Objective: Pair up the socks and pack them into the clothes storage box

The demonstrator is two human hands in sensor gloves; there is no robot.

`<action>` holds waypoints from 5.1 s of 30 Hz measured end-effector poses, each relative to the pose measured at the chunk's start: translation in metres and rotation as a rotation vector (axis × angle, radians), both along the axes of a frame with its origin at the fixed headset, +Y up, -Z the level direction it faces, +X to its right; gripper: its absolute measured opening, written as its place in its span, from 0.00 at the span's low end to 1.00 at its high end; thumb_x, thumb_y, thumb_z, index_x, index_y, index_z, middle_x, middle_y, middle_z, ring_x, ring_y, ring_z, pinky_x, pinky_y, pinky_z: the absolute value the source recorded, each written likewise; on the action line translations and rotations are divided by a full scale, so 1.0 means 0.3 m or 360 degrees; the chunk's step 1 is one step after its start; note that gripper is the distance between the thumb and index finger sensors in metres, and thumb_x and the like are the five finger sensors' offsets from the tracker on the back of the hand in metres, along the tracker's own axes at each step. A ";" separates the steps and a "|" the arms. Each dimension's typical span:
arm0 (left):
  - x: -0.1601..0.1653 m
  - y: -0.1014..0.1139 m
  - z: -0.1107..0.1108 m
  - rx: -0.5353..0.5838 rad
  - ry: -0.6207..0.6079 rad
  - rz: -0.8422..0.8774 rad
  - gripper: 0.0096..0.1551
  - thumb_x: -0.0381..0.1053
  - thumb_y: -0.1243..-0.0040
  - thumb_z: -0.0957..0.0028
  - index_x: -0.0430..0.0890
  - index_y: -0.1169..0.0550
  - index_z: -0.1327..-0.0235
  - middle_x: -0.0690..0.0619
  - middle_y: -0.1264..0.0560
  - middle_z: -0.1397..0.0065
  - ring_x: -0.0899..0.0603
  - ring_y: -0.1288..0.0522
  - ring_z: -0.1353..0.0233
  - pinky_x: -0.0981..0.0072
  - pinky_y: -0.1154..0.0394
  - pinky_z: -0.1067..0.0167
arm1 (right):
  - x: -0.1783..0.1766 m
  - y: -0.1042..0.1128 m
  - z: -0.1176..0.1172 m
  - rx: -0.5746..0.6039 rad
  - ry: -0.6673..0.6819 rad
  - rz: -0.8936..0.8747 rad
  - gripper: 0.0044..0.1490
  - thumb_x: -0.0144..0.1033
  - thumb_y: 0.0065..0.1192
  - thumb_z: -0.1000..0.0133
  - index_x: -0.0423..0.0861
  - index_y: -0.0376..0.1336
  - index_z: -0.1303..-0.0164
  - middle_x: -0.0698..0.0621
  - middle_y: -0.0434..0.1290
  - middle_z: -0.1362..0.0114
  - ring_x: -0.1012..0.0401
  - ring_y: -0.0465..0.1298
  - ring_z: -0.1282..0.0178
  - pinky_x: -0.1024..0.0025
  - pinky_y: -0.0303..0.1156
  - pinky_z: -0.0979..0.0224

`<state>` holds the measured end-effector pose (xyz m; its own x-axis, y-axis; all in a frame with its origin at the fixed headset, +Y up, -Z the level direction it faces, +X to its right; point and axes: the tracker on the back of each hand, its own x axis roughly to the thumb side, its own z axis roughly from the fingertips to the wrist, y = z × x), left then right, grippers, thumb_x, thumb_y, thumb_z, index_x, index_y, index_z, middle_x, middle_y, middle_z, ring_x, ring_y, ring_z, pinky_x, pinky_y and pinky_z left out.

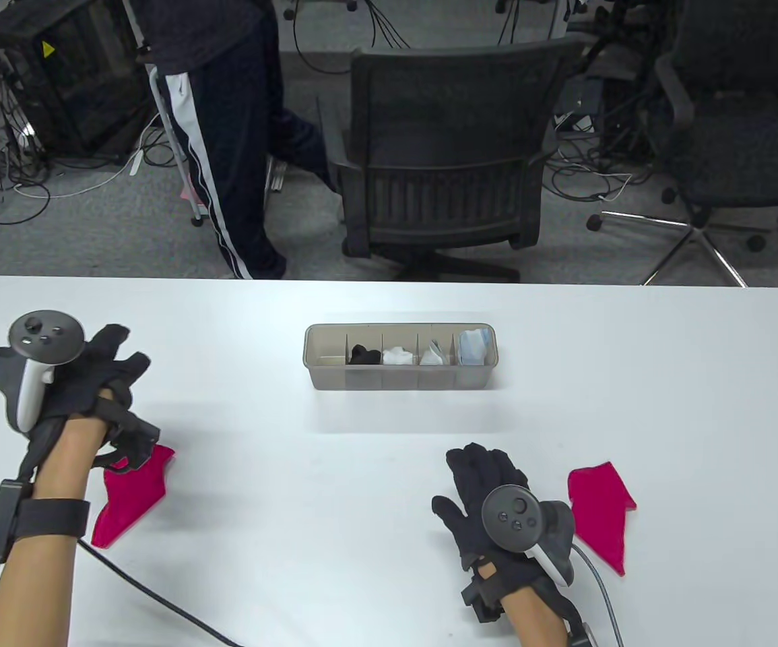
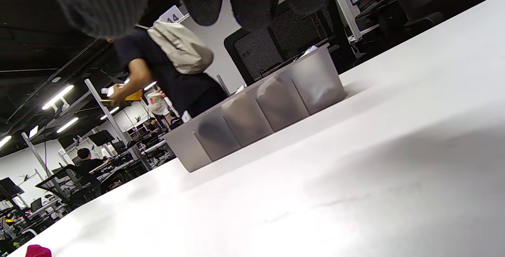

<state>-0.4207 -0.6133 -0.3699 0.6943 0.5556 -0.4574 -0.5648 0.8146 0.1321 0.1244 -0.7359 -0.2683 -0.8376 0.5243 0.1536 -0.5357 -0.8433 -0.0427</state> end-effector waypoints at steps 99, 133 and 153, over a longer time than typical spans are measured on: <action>1.168 -0.605 -0.035 -0.0271 -0.1377 -0.0539 0.25 0.53 0.33 0.53 0.54 0.23 0.41 0.43 0.27 0.38 0.36 0.30 0.50 0.39 0.36 0.50 | -0.164 -0.176 0.048 -0.1050 0.0010 0.0679 0.29 0.68 0.57 0.58 0.60 0.74 0.58 0.53 0.72 0.44 0.55 0.68 0.45 0.52 0.62 0.35; 0.832 -0.413 0.382 0.0198 -0.1412 0.0363 0.48 0.64 0.48 0.47 0.62 0.58 0.21 0.50 0.69 0.12 0.32 0.74 0.14 0.21 0.70 0.33 | 0.699 -0.019 -0.237 -0.0598 -0.0943 0.0412 0.35 0.56 0.68 0.56 0.71 0.64 0.36 0.52 0.66 0.30 0.54 0.63 0.38 0.52 0.57 0.30; 0.840 -0.418 0.389 0.0164 -0.1449 0.0367 0.48 0.63 0.48 0.47 0.60 0.58 0.20 0.48 0.68 0.12 0.31 0.73 0.15 0.21 0.68 0.33 | 0.676 -0.154 -0.290 -0.0616 -0.0996 0.0516 0.25 0.48 0.78 0.61 0.70 0.71 0.53 0.51 0.67 0.26 0.52 0.64 0.32 0.51 0.60 0.30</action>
<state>-0.1686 -0.7386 -0.2533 0.6282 0.7313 0.2657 -0.6319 0.6788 -0.3742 0.3272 -0.7821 -0.3553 -0.8279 0.1602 -0.5375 -0.2352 -0.9692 0.0735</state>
